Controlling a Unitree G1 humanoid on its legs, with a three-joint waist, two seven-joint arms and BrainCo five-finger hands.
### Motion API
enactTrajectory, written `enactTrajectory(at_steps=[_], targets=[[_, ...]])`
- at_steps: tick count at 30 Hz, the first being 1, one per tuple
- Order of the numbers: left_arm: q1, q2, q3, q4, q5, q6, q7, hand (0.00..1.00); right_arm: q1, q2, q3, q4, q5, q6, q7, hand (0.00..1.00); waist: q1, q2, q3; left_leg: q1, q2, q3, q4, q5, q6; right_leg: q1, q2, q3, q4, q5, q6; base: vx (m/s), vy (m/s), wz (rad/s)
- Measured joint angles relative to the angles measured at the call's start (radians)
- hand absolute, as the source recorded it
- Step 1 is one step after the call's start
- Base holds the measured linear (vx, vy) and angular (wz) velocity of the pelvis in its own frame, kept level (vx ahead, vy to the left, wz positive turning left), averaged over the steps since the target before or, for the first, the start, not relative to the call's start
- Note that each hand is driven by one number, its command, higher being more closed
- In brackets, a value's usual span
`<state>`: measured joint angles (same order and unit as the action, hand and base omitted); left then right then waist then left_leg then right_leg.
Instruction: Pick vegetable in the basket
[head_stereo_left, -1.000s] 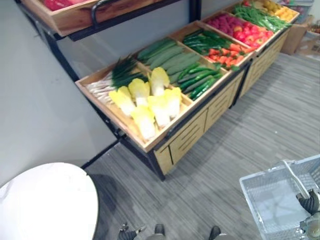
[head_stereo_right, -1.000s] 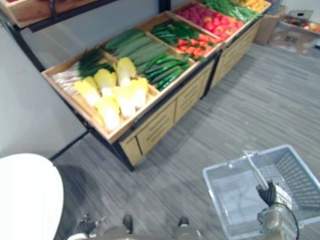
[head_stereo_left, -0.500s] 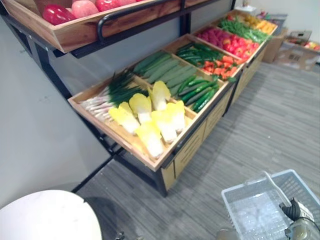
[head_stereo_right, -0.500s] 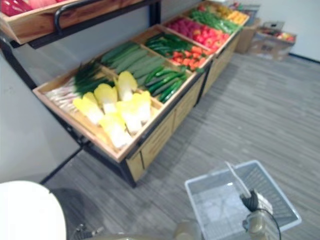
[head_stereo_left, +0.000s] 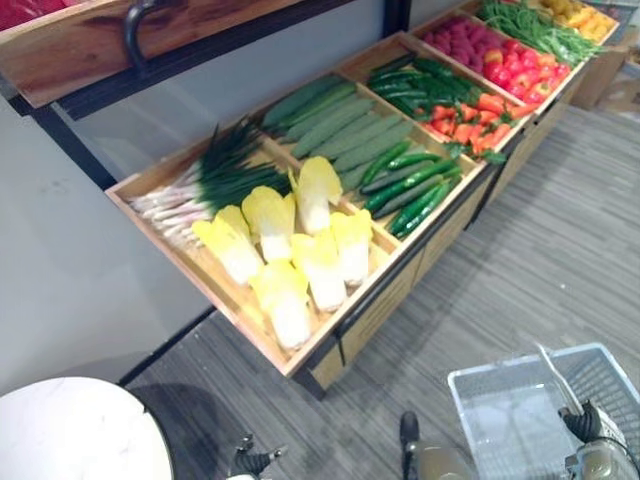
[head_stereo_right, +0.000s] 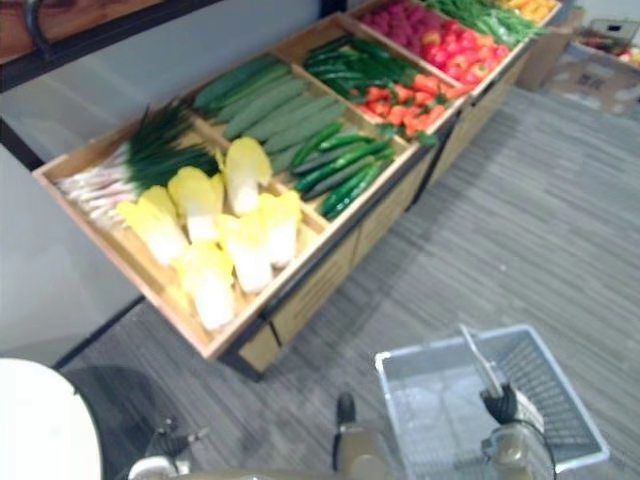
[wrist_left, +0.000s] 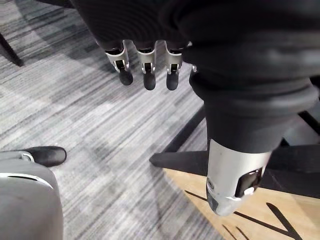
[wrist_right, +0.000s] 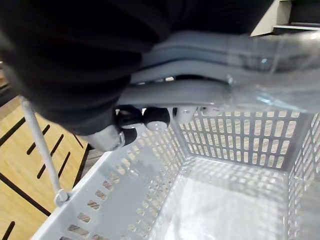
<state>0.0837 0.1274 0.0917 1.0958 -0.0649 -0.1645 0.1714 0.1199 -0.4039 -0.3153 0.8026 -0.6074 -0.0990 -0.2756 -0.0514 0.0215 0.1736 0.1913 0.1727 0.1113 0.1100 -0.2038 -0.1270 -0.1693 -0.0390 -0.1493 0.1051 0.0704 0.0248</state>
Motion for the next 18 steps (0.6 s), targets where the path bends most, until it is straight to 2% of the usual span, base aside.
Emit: enactTrajectory(at_steps=[2, 4, 9, 13, 18], targets=[[0.0, -0.009, 0.028, 0.0, -0.003, 0.0, 0.006, 0.0, 0.0, 0.0, -0.034, 0.008, 0.023, -0.006, -0.004, 1.0, 0.0, 0.003, -0.004, -0.005, 0.011, -0.017, 0.006, 0.023, -0.016, 0.031, 0.005, -0.025, -0.033, -0.004, -0.006, 0.08, -0.112, 0.45], [0.002, -0.012, 0.045, 0.001, -0.004, 0.001, 0.019, 0.0, -0.002, 0.001, -0.051, 0.033, 0.04, -0.014, -0.008, 1.0, 0.001, 0.003, -0.007, -0.023, 0.018, -0.019, 0.022, 0.037, -0.015, 0.057, 0.006, -0.049, -0.073, -0.003, -0.005, 0.04, -0.075, 0.45], [0.007, -0.019, 0.093, 0.0, -0.012, 0.001, 0.056, 0.0, 0.019, 0.035, -0.098, 0.086, 0.066, -0.009, -0.046, 1.0, 0.001, -0.015, -0.022, -0.088, 0.008, -0.06, 0.096, 0.092, -0.018, 0.112, -0.022, -0.125, -0.126, -0.003, -0.007, 0.02, -0.026, 0.47], [0.032, -0.048, 0.152, 0.001, -0.05, 0.001, 0.093, 0.0, 0.035, 0.05, -0.159, 0.117, 0.069, -0.003, -0.05, 1.0, 0.004, -0.014, -0.031, -0.081, 0.003, -0.001, 0.074, 0.135, -0.015, 0.14, -0.037, -0.156, -0.144, -0.003, -0.011, 0.03, 0.018, 0.26], [0.032, -0.058, 0.185, 0.002, -0.047, 0.001, 0.103, 0.0, 0.041, 0.058, -0.201, 0.157, 0.107, -0.002, -0.053, 1.0, -0.001, -0.005, -0.038, -0.059, -0.001, 0.065, -0.009, 0.148, -0.007, 0.141, -0.051, -0.201, -0.137, -0.001, -0.008, -0.01, 0.078, 0.25]])
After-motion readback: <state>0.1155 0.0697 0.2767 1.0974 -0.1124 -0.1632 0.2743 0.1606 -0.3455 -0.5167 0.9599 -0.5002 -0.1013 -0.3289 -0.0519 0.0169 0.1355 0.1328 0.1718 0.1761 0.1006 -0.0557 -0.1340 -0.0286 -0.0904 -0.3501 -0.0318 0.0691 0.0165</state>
